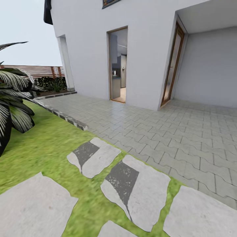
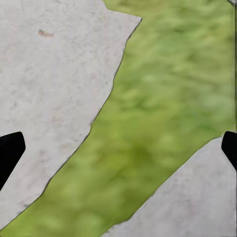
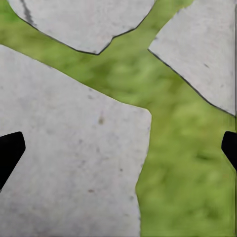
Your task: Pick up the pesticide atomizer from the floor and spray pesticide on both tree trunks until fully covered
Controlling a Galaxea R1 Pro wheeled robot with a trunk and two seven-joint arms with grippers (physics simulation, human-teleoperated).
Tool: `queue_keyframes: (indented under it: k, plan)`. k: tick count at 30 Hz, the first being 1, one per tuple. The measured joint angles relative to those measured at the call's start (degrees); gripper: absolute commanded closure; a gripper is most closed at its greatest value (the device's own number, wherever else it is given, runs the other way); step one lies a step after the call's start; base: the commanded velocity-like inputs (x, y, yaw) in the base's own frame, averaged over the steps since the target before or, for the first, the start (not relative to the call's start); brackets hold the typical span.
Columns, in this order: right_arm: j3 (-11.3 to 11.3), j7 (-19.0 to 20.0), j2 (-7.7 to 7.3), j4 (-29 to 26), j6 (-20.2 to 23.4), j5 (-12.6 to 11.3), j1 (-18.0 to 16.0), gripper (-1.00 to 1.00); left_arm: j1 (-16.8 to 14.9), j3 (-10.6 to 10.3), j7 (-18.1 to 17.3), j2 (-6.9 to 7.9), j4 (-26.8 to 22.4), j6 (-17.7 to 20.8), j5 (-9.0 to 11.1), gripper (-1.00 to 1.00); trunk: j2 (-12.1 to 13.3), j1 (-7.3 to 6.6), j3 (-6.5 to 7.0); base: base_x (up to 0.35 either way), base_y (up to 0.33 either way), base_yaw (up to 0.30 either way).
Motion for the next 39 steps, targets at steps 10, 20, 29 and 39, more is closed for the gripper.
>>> queue_keyframes:
  k: [10,20,29,39]
  plan:
    - [0.0,0.0,0.01,0.0,0.0,0.0,0.0,-1.0,0.0,0.0,0.0,0.0,0.0,0.0,0.0,-1.0,0.0,0.0,0.0,0.322,-0.112,0.0]
    - [0.0,0.0,0.02,0.0,0.0,0.0,0.0,-1.0,0.0,0.0,0.0,0.0,0.0,0.0,-0.1,-1.0,0.0,0.0,0.0,0.33,-0.107,0.0]
    - [0.0,0.0,0.15,0.0,0.0,-0.1,0.0,-1.0,0.0,0.0,0.0,0.0,0.0,0.0,-0.1,-1.0,0.0,0.01,0.0,0.294,-0.145,0.0]
    - [0.0,-0.1,0.15,0.0,0.0,-0.1,0.0,-1.0,0.0,0.0,0.0,0.0,0.0,0.0,-0.1,-1.0,0.0,0.01,0.0,0.212,-0.213,0.016]
